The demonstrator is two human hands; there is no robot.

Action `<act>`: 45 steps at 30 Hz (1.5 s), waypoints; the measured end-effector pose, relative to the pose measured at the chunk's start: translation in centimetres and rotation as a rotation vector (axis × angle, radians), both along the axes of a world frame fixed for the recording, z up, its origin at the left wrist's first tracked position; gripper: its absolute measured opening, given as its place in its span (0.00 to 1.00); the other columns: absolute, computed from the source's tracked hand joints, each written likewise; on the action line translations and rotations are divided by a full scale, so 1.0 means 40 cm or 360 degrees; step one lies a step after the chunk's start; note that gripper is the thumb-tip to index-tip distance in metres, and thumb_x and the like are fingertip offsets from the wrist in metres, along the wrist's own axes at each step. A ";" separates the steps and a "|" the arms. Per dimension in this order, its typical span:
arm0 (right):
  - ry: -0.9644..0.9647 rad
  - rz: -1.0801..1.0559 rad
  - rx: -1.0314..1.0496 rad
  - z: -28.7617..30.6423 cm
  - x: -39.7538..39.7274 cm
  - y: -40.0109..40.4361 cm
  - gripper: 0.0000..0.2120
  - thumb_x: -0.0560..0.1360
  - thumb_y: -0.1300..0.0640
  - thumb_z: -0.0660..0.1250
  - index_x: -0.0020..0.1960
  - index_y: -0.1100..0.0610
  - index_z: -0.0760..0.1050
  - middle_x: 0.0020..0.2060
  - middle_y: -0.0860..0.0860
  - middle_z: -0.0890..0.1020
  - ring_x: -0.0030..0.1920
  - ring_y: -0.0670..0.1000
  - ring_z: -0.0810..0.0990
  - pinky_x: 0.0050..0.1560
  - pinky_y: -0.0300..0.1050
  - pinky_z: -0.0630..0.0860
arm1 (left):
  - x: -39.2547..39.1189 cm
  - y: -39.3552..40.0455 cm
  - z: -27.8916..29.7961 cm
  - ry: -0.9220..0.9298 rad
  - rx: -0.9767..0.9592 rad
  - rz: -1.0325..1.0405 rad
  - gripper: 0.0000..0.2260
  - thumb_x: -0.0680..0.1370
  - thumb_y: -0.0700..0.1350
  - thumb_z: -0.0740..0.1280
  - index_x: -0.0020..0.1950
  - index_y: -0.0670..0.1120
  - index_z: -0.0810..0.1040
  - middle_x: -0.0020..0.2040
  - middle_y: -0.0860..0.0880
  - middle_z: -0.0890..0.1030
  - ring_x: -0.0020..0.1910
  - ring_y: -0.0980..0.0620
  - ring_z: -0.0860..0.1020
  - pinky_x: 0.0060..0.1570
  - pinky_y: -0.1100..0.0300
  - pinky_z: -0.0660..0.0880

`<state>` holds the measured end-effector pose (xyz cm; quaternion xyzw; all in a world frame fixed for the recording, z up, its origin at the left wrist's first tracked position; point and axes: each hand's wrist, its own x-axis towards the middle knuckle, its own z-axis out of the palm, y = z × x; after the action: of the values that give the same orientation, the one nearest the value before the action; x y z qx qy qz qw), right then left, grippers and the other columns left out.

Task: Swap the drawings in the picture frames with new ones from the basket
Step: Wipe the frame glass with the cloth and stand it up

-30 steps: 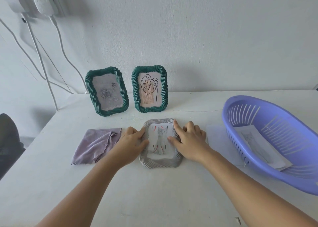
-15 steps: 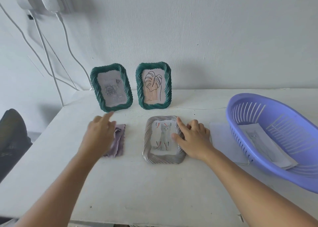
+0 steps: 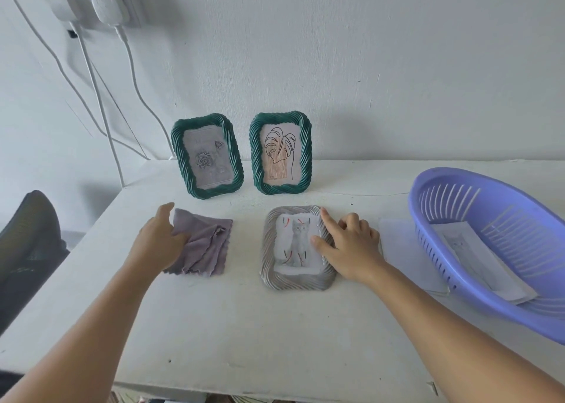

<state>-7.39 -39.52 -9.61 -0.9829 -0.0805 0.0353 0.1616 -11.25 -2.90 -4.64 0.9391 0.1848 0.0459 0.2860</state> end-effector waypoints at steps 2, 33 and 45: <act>0.0004 -0.0037 0.0137 0.015 -0.002 0.004 0.34 0.79 0.30 0.52 0.81 0.38 0.48 0.60 0.49 0.65 0.65 0.56 0.65 0.69 0.55 0.58 | 0.000 -0.014 0.021 -0.0170 -0.0094 -0.0079 0.31 0.77 0.43 0.72 0.78 0.54 0.64 0.43 0.48 0.77 0.44 0.48 0.76 0.41 0.51 0.74; 0.0622 0.0130 0.1457 0.158 -0.020 0.050 0.40 0.79 0.53 0.72 0.81 0.37 0.52 0.37 0.51 0.83 0.33 0.47 0.77 0.34 0.40 0.74 | -0.028 -0.249 0.102 0.0097 -0.1465 -0.0542 0.38 0.77 0.37 0.73 0.79 0.60 0.58 0.49 0.42 0.86 0.45 0.46 0.85 0.44 0.52 0.83; 0.0230 -0.0039 0.0894 0.117 0.006 -0.027 0.40 0.76 0.51 0.73 0.81 0.42 0.56 0.46 0.43 0.81 0.43 0.41 0.79 0.40 0.34 0.73 | 0.033 -0.335 0.025 0.0246 -0.0659 -0.0553 0.44 0.72 0.43 0.78 0.82 0.54 0.56 0.50 0.47 0.81 0.48 0.51 0.82 0.45 0.59 0.77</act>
<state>-7.13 -40.59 -4.93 -0.8956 -0.0636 0.0795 0.4331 -9.91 -16.29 -3.62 0.8790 0.0477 -0.1144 0.4605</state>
